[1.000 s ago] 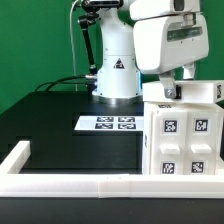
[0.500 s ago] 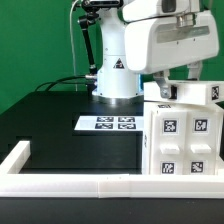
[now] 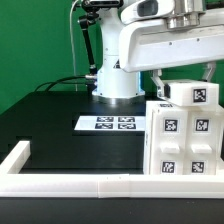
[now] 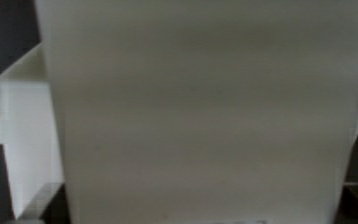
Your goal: Assemble cabinet
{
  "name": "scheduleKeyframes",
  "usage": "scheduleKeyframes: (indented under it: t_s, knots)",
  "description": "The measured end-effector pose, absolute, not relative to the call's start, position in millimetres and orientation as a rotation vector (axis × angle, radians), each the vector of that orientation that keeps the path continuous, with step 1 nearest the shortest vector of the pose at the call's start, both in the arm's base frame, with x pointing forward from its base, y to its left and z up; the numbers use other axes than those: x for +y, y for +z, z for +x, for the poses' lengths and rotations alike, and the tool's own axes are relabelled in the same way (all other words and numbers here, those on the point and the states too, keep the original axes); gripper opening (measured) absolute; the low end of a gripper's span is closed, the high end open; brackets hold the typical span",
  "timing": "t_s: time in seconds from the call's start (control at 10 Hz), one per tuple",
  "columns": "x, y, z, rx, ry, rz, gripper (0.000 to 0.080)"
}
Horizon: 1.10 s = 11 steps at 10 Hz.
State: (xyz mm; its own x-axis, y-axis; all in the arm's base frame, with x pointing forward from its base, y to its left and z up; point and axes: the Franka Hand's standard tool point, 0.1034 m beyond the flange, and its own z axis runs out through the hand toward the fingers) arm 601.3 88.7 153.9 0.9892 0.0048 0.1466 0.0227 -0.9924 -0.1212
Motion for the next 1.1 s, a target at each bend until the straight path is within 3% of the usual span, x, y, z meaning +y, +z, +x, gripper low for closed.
scheduleKeyframes:
  t_s: [1.1]
  knots:
    - [90.8,153.1,597.1,1.190,-0.147,-2.689,0.0557]
